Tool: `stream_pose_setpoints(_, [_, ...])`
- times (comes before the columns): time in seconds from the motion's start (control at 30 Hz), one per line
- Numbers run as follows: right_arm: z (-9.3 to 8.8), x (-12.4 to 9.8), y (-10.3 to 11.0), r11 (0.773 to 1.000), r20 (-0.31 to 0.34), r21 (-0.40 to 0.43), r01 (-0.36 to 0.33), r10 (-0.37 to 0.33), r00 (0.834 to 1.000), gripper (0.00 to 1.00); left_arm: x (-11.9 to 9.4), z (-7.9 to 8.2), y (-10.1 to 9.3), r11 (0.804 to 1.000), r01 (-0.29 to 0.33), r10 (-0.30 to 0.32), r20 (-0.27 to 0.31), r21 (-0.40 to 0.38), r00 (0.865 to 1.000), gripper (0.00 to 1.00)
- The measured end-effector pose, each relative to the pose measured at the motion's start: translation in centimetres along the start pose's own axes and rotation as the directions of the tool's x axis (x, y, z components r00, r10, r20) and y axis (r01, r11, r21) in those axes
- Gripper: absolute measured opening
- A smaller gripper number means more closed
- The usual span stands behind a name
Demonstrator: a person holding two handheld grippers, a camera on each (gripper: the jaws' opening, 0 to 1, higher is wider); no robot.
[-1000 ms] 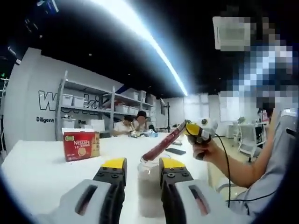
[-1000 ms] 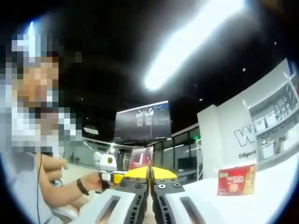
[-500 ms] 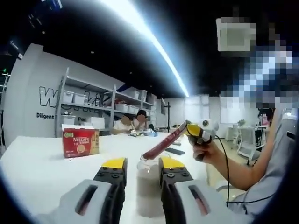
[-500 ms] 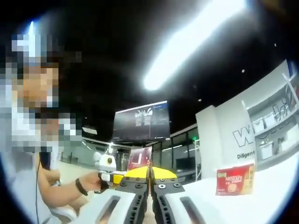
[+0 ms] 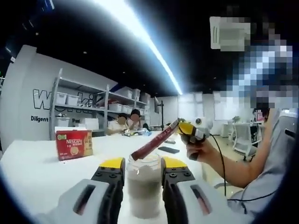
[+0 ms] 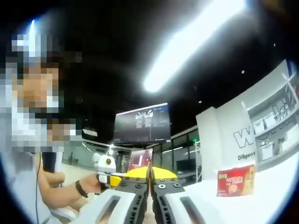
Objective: Tear open the coffee pouch, take out the coffee, and pour the coffee from the pouch into the cup
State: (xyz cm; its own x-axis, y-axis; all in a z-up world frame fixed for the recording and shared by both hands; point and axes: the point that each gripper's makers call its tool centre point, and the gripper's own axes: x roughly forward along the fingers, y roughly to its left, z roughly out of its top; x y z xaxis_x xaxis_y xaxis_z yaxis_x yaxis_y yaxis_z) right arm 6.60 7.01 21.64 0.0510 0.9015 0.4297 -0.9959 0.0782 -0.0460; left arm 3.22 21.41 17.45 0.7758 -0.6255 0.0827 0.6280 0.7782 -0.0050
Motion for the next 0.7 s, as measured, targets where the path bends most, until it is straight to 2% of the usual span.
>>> stream_pose_setpoints(0.07, [-0.44,0.07,-0.2,1.0,-0.022,-0.008,0.012,-0.012,1.0,0.02,0.03,-0.03,0.02,1.0,-0.003,0.003,-0.003,0.008,1.0,0.33])
stream_pose_setpoints(0.17, [0.14,-0.12,-0.09,1.0,0.01,-0.001,0.007,-0.007,1.0,0.02,0.05,0.18,0.04,1.0,-0.002,0.002,0.004,0.01,1.0,0.32])
stream_pose_setpoints(0.23, [-0.65,-0.04,-0.3,1.0,-0.033,-0.013,0.016,-0.016,0.999,0.02,0.07,0.26,0.02,1.0,-0.004,0.003,0.007,0.013,1.0,0.32])
stream_pose_setpoints(0.37, [0.0,-0.34,-0.4,1.0,0.006,-0.002,0.017,-0.017,1.0,0.02,0.14,0.29,-0.08,1.0,-0.002,0.002,0.006,0.017,1.0,0.32])
stream_pose_setpoints(0.43, [-0.47,-0.3,-0.63,1.0,-0.014,-0.006,0.024,-0.024,1.0,0.02,0.18,0.29,-0.2,1.0,0.004,-0.004,0.007,0.021,1.0,0.32])
stream_pose_setpoints(0.57, [0.01,-0.4,-0.43,1.0,0.006,0.001,0.016,-0.016,1.0,0.02,0.25,0.26,-0.33,1.0,0.006,-0.006,0.001,0.028,1.0,0.32])
stream_pose_setpoints(0.63, [-0.35,-0.15,-0.38,1.0,-0.016,-0.002,0.018,-0.018,1.0,0.02,0.18,0.35,-0.3,0.999,0.004,-0.004,-0.002,0.038,1.0,0.32])
stream_pose_setpoints(0.7, [-0.01,-0.27,-0.09,1.0,0.009,0.011,0.006,-0.006,1.0,0.02,0.07,0.48,-0.19,0.999,-0.001,0.001,0.003,0.036,1.0,0.32])
